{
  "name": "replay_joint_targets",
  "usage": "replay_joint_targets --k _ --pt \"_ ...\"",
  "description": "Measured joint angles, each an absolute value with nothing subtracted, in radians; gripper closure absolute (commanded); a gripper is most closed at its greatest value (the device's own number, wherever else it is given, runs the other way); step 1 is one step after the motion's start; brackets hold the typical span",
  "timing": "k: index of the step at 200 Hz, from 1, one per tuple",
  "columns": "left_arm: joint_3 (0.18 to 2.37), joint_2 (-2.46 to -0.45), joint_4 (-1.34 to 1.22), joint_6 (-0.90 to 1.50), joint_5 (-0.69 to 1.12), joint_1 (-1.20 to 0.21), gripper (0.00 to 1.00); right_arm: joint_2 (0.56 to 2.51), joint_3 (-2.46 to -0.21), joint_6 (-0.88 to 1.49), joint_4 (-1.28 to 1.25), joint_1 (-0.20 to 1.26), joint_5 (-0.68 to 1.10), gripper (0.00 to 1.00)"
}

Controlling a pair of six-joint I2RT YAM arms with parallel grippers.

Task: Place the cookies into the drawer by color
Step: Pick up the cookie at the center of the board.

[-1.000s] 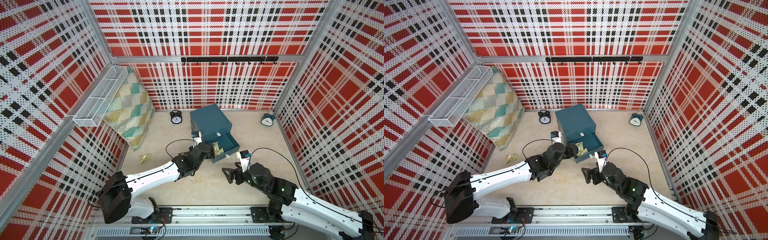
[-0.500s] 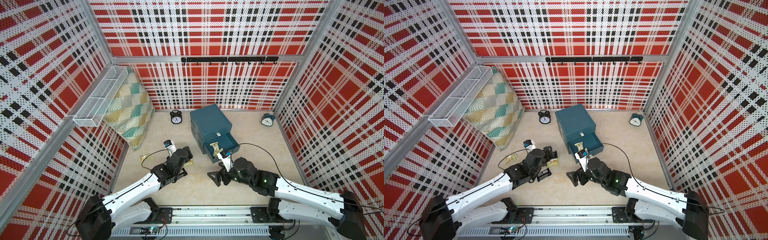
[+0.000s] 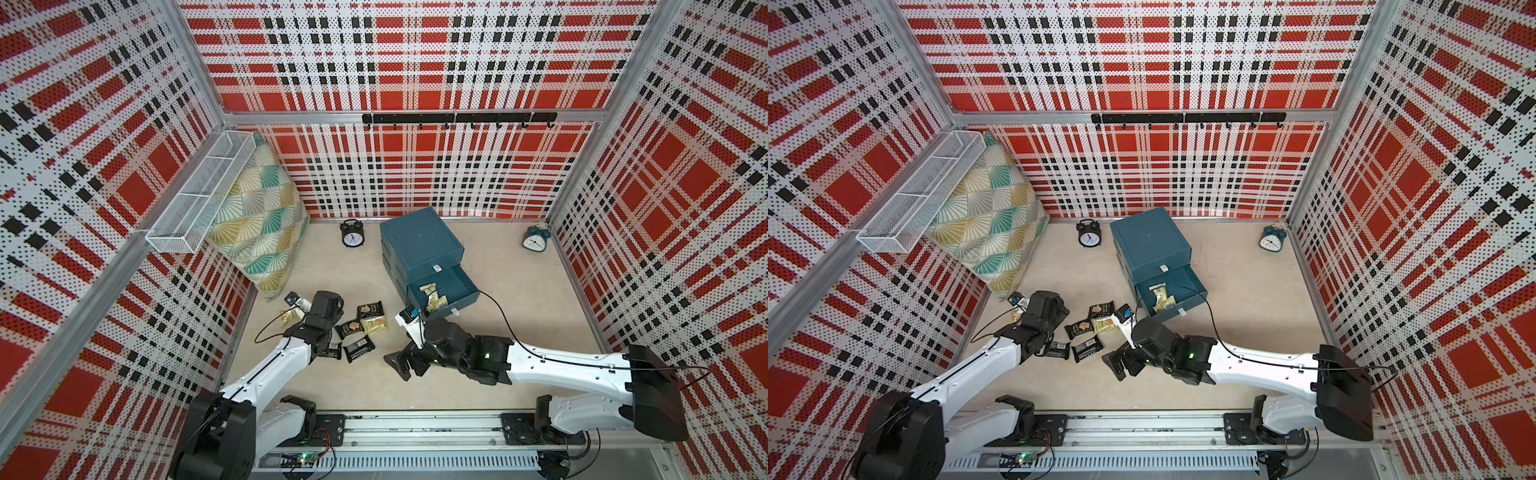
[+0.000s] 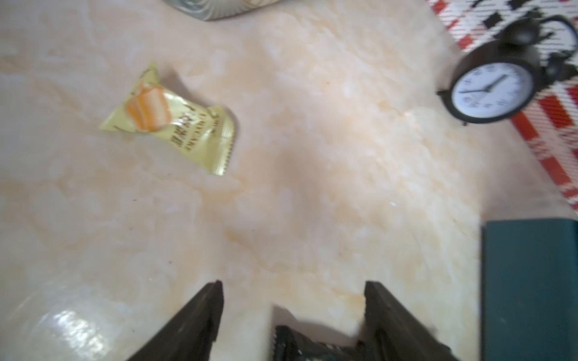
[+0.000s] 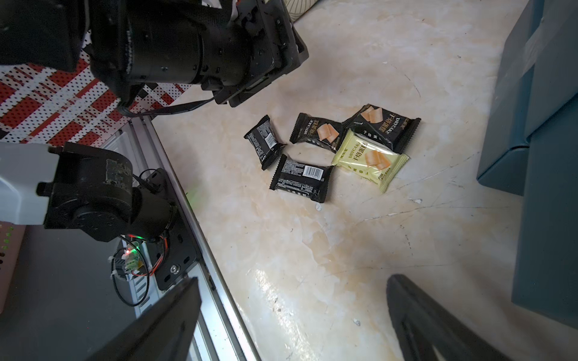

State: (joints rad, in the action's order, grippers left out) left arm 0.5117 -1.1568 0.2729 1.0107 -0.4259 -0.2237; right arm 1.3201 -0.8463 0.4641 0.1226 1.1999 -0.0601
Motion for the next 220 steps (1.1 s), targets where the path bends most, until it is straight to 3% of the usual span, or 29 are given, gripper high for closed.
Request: replay_joint_targets --k 58,164,187,220 --pt "0.635 -1.433 0.273 1.041 -0.402 -0.006 0.31 1.377 -0.908 0.464 0.143 1.207 -0.055 0.00" --pt "0.792 -1.625 0.233 1.067 -0.364 0.116 0.23 1.547 -1.082 0.457 0.199 1.239 -0.031 0.00" --pt "0.791 -1.635 0.230 1.078 -0.365 0.124 0.29 1.560 -1.087 0.456 0.200 1.244 -0.028 0.00" --pt "0.770 -1.633 0.214 1.095 -0.382 0.134 0.54 1.567 -1.087 0.457 0.205 1.248 -0.025 0.00"
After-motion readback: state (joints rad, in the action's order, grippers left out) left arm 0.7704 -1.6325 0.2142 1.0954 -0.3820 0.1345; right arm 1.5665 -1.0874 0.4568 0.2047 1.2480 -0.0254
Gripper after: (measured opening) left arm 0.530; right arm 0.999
